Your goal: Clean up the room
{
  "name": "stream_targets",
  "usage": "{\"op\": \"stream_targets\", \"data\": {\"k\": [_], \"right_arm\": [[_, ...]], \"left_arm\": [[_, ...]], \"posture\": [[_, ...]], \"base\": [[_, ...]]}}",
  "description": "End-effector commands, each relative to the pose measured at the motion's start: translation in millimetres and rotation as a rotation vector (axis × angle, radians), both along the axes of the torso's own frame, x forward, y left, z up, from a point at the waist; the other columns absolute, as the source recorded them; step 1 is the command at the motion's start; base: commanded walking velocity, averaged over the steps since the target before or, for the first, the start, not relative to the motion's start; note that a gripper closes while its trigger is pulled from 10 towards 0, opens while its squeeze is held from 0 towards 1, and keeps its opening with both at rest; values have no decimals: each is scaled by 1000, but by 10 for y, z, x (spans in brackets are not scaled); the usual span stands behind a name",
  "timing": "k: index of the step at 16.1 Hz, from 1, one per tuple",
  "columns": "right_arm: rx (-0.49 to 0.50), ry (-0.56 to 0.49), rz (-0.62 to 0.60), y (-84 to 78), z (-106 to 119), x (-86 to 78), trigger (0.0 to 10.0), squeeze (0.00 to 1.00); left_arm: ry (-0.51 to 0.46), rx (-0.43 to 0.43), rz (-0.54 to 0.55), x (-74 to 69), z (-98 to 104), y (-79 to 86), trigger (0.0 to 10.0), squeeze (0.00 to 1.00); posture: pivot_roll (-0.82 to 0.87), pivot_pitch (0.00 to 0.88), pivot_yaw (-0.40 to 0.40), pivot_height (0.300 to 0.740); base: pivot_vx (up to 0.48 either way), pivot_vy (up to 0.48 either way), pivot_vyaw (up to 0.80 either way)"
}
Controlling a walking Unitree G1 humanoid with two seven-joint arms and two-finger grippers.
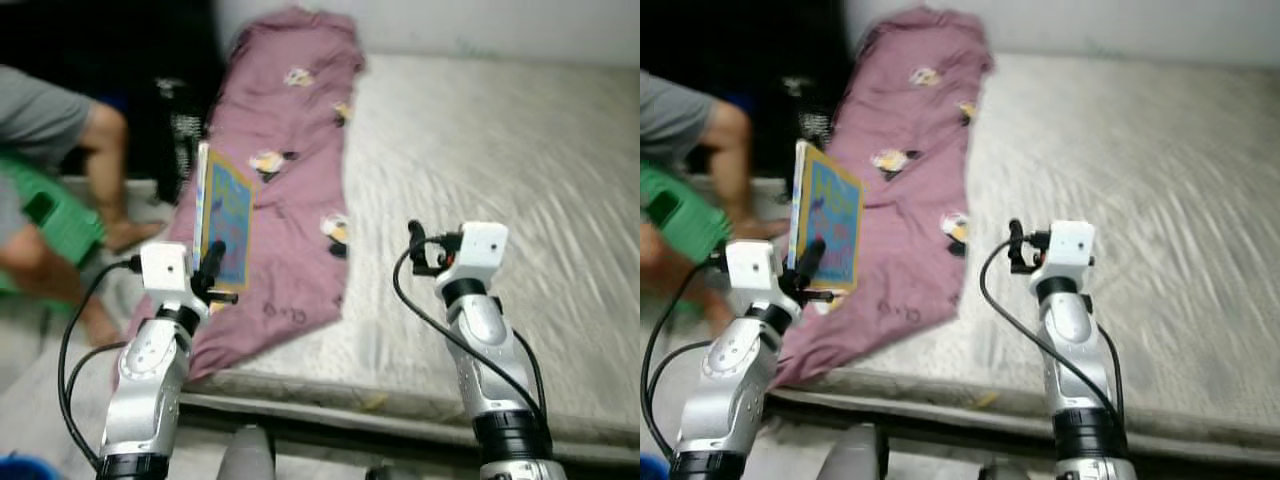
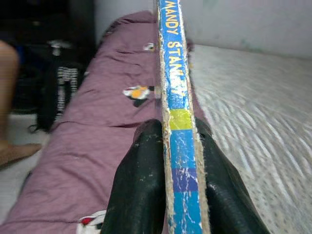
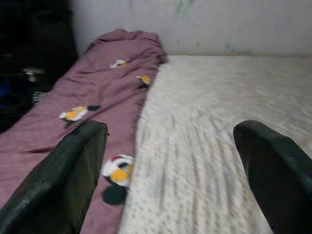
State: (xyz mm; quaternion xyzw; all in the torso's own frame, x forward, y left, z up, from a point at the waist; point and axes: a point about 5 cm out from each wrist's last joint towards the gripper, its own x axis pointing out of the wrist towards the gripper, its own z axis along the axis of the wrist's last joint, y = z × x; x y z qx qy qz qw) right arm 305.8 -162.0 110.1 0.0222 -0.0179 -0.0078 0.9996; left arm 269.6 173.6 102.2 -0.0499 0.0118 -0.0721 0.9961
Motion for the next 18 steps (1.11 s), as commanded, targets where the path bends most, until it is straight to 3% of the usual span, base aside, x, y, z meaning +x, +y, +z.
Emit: {"op": "stream_targets", "data": {"k": [1, 5, 7, 11, 14, 15, 16, 18], "right_arm": [[8, -14, -14, -9, 25, 6, 10000, 0], [21, 10, -40, -16, -64, 11, 10000, 0], [24, 27, -52, -18, -133, -25, 10000, 0], [52, 63, -79, -48, -194, -141, 10000, 0], [57, 118, -149, -186, -326, -221, 10000, 0], [81, 138, -189, -218, -383, -266, 10000, 0], [94, 147, -190, -189, -403, -285, 10000, 0], [89, 138, -178, -137, -376, -267, 10000, 0]], "left_arm": [[-23, 25, 5, -11, 5, 22, 10000, 0], [-52, 112, -23, 41, -75, -41, 10000, 0], [-19, 130, -29, 66, -93, -126, 10000, 0], [33, 89, 24, 3, -139, -97, 10000, 0], [76, 76, 38, -111, -203, -92, 10000, 0], [118, 36, 30, -181, -257, -89, 10000, 0], [138, 54, 31, -220, -303, -89, 10000, 0], [141, 44, 3, -209, -300, -151, 10000, 0]], "posture": [[13, 0, 10, 740], [12, 0, 14, 740], [12, 0, 20, 740], [-7, 0, 25, 740], [5, 0, 48, 740], [3, 0, 63, 740], [-1, 0, 73, 740], [8, 0, 59, 740]], "base": [[0, 0, 0], [0, 0, 0], [0, 0, 0], [0, 0, 0], [0, 0, 0], [0, 0, -800], [0, 0, -800], [0, 0, -800]]}}
